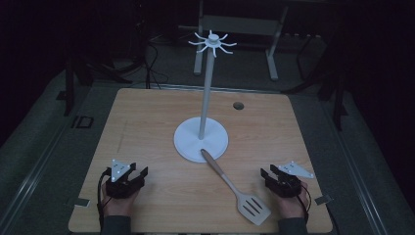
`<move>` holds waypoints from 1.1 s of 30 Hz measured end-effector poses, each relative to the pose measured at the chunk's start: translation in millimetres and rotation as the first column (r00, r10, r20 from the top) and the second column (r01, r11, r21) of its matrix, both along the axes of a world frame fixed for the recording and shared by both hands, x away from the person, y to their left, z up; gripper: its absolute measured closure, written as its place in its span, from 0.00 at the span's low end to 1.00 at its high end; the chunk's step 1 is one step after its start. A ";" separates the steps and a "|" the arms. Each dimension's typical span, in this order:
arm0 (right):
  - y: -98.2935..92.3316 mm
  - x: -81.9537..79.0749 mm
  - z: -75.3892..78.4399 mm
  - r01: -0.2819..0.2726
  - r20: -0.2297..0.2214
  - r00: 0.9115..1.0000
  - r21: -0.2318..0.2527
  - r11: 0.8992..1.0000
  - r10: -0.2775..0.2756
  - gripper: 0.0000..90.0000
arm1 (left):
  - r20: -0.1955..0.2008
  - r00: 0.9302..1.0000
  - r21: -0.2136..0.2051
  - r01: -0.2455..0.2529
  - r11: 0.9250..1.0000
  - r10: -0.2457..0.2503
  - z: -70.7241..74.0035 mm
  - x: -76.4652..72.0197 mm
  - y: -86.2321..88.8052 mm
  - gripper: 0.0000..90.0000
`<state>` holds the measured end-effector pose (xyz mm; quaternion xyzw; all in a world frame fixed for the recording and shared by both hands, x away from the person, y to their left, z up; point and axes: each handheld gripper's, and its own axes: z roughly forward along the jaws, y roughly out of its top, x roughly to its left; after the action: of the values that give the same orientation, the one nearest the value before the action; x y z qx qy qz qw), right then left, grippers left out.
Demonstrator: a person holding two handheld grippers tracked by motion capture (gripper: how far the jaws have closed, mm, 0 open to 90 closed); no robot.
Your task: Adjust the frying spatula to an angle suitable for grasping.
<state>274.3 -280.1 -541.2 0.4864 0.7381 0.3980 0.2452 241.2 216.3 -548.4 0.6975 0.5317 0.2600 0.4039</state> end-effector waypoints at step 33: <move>32.2 5.4 52.8 -0.148 -0.100 0.985 -0.088 0.985 0.139 0.55 | -0.004 0.998 0.048 0.060 0.997 -0.059 0.1 -9.9 -4.1 0.53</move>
<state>279.7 -247.8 -488.3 0.4379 0.8000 0.3558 0.2040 231.3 212.1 -548.3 0.7229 0.5049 0.2596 0.3938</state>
